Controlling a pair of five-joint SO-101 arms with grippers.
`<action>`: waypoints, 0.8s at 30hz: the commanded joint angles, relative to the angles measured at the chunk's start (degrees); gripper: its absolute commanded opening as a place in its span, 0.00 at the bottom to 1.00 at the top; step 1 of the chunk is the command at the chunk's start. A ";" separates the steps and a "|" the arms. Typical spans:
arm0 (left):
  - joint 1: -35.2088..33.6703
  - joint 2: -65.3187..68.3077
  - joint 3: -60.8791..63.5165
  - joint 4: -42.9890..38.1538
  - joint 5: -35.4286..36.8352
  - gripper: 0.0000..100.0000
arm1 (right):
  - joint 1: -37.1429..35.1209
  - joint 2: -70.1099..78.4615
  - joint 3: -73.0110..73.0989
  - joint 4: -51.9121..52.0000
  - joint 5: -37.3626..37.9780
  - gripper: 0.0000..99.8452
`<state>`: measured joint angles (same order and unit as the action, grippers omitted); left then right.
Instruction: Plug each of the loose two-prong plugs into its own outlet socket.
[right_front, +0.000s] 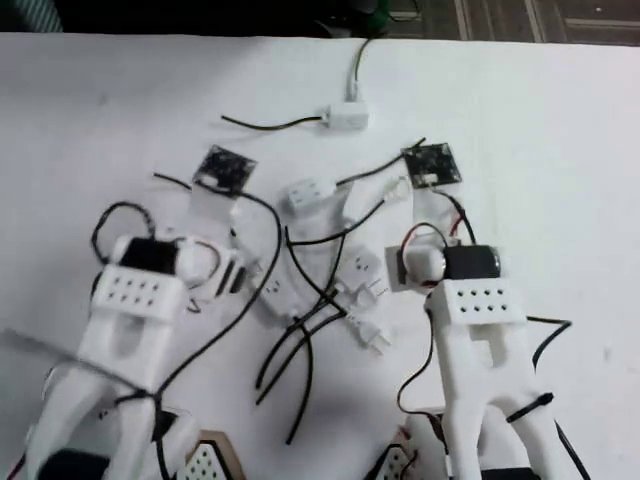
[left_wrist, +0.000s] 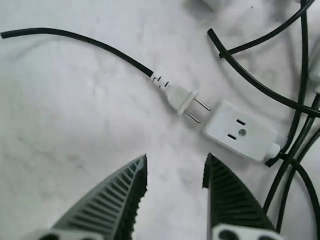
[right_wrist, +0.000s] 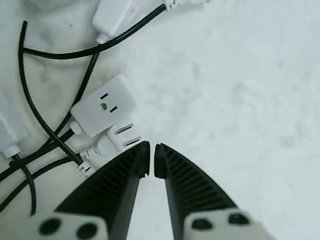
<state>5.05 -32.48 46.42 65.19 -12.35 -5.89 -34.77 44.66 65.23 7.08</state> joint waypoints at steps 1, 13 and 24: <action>4.09 7.43 -5.80 -0.26 0.97 0.21 | 3.82 -1.54 -3.08 -0.57 -0.18 0.03; 10.95 29.05 -14.33 -0.26 16.53 0.21 | 4.79 -1.36 -3.34 -0.57 -0.18 0.03; 10.95 35.21 -19.96 1.14 30.51 0.21 | 4.79 -1.36 -3.34 -0.40 -0.18 0.03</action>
<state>15.69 2.15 28.75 65.19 7.87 -1.58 -34.77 43.96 65.23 7.08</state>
